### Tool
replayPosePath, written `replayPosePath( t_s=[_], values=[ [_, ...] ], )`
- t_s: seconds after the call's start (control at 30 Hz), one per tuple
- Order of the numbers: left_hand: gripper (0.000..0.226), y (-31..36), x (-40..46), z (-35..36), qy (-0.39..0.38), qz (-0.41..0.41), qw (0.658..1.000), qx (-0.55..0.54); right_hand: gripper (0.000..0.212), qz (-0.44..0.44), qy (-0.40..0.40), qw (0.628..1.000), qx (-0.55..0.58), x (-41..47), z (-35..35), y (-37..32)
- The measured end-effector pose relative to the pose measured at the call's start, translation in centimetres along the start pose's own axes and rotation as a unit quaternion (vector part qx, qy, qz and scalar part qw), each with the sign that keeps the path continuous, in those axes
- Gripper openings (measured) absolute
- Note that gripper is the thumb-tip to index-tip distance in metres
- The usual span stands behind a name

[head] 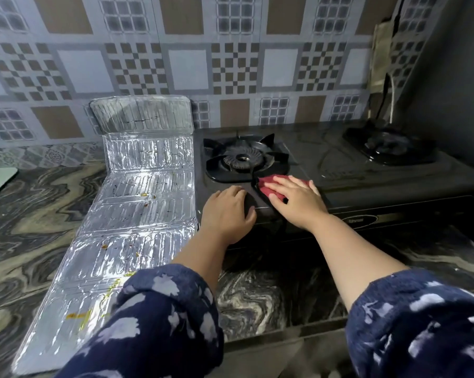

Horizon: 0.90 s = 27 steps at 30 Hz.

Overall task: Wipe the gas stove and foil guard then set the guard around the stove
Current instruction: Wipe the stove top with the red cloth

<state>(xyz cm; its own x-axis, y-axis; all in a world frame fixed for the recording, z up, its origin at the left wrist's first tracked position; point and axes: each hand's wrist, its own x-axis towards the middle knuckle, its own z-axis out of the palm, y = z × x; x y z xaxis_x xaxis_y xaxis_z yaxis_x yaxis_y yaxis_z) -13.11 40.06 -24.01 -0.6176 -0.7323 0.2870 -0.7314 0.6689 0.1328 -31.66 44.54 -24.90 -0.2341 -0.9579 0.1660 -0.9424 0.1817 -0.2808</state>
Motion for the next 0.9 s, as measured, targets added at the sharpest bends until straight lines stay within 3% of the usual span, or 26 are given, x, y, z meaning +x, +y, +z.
replayPosePath(
  t_s=[0.3,0.9],
  values=[
    [0.047,3.8,0.3,1.2,0.029,-0.088,0.996,0.016,0.042,-0.029,0.003,1.0,0.003,0.7,-1.8,7.4],
    [0.05,21.0,11.1,5.3,-0.02,-0.027,0.999,-0.007,0.046,0.006,0.018,1.0,-0.003,0.3,-6.3,23.0]
  ],
)
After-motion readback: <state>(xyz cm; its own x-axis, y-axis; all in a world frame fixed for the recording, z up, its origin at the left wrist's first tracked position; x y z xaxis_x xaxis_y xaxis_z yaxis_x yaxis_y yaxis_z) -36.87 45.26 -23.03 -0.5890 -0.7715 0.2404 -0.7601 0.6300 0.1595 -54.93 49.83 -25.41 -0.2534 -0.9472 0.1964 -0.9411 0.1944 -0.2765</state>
